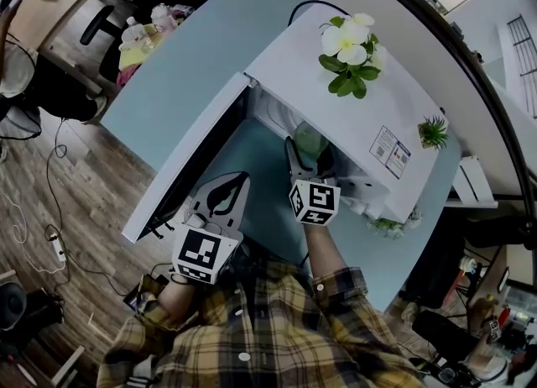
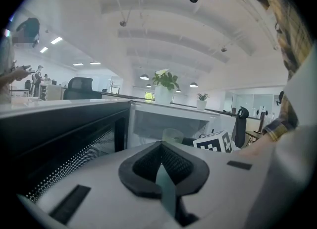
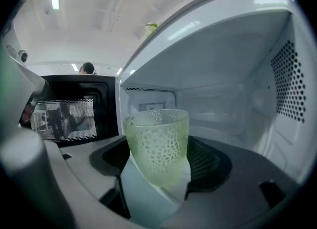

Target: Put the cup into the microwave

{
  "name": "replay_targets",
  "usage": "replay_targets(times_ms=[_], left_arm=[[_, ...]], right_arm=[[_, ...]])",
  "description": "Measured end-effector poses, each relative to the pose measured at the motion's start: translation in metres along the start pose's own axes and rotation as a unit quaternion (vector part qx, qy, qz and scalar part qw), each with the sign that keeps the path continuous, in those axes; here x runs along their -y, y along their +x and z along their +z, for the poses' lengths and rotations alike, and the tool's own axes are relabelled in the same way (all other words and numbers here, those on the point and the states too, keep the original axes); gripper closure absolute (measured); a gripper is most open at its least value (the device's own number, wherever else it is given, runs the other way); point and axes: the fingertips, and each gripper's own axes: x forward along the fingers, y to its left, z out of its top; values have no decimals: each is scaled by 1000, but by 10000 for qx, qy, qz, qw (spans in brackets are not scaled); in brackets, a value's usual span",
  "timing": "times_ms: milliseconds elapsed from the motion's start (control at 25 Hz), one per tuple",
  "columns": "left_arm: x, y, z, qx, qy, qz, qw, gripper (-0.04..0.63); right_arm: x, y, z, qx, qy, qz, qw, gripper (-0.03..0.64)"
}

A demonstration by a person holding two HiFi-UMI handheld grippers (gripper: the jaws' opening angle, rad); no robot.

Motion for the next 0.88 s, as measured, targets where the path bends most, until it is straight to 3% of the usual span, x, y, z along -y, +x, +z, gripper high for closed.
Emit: replay_targets(times_ms=[480, 880], left_arm=[[-2, -5, 1, 48, -13, -12, 10000, 603], [1, -7, 1, 67, 0, -51, 10000, 603]], right_arm=[[3, -1, 0, -15, 320, -8, 9995, 258], [3, -22, -8, -41, 90, -222, 9997, 264]])
